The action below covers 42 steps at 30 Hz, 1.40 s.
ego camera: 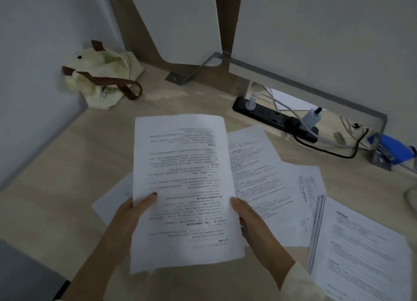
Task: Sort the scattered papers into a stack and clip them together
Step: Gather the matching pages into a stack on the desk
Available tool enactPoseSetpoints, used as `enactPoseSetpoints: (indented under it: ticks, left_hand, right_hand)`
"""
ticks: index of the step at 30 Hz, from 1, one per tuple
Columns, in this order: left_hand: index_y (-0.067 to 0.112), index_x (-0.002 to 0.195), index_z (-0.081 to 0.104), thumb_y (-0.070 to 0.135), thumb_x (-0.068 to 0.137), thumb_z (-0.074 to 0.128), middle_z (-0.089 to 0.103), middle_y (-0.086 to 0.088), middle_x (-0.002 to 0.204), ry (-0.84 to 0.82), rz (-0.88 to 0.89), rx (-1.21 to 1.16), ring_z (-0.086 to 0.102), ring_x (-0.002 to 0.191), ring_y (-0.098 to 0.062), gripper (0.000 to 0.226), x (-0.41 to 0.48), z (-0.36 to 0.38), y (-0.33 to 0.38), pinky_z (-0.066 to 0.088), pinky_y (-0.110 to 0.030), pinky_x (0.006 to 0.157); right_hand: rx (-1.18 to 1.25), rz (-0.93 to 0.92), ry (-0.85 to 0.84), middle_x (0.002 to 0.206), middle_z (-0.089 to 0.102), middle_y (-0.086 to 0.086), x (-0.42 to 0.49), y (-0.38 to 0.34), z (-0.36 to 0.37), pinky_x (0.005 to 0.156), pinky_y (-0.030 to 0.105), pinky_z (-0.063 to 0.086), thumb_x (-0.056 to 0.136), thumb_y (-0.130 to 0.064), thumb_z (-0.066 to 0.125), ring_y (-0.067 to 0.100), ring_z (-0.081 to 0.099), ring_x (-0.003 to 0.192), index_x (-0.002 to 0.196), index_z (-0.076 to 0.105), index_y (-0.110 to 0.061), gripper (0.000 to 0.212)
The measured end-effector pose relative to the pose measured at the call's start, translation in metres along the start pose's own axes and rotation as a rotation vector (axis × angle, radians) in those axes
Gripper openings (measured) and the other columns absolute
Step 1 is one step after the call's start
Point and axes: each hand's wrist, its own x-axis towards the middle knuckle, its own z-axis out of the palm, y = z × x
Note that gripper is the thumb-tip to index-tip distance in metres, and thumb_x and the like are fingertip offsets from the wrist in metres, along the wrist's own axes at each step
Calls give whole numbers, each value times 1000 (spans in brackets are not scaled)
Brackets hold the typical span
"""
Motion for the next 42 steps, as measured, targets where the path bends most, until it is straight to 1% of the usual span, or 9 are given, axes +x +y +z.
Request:
enactPoseSetpoints:
  ticks: [5,8,12,17,24,29,34,37,42]
  left_hand:
    - [22,108,64,21,88,57,71,-3,100,93,8,114,67,90,-26,21,9,-27,-16,53,-42,76]
    - [19,110,63,18,89,56,69,-2,99,139,23,87,65,90,-26,23,13,-40,-21,51,-37,72]
    - [16,108,64,18,89,55,69,-4,99,196,27,29,65,89,-27,21,16,-57,-27,50,-35,70]
    - [17,110,62,22,90,54,68,-1,98,224,53,58,64,90,-26,22,18,-71,-30,50,-39,77]
    - [20,109,61,22,89,56,68,1,97,210,49,-72,64,88,-22,20,22,-83,-23,49,-32,68]
    - [13,119,59,19,91,52,67,-4,107,200,17,-351,64,91,-23,29,24,-72,-24,55,-33,65]
    - [12,124,55,7,90,50,67,-4,109,81,-46,-610,64,95,-21,35,22,-26,-25,59,-28,59]
    - [13,128,51,6,82,57,65,-7,113,-20,-264,-703,62,99,-22,46,19,12,-29,60,-35,63]
    - [6,118,60,33,89,53,70,-12,109,-351,-552,-292,66,100,-23,40,1,56,-33,58,-34,66]
  right_hand:
    - [-106,33,-1,102,71,2,15,3,19,83,26,54,91,-27,52,18,67,93,109,64,-18,23]
    - [-428,-129,242,102,65,4,38,3,25,83,25,48,93,-13,49,20,60,94,102,62,-19,17]
    - [-958,-218,501,131,42,11,74,-13,31,93,36,42,87,-27,57,25,46,118,132,41,-16,48]
    - [-1138,-93,530,131,39,15,97,-13,34,100,38,36,80,-32,65,31,38,122,133,33,-9,66]
    - [-962,-72,441,112,52,18,105,-12,26,78,34,46,85,-23,60,30,55,99,109,53,0,34]
    - [-351,-239,471,81,65,18,66,-33,20,63,34,54,90,-12,53,26,63,68,95,51,-3,10]
    - [133,-163,526,87,64,10,19,-14,-4,64,28,57,92,-6,48,23,62,76,93,56,-9,9]
    - [234,-57,527,92,65,16,6,12,-11,68,24,59,92,-5,48,27,63,81,94,58,-3,10]
    - [255,-22,514,84,66,14,-6,27,-19,72,28,59,90,-5,51,27,64,79,87,63,0,13]
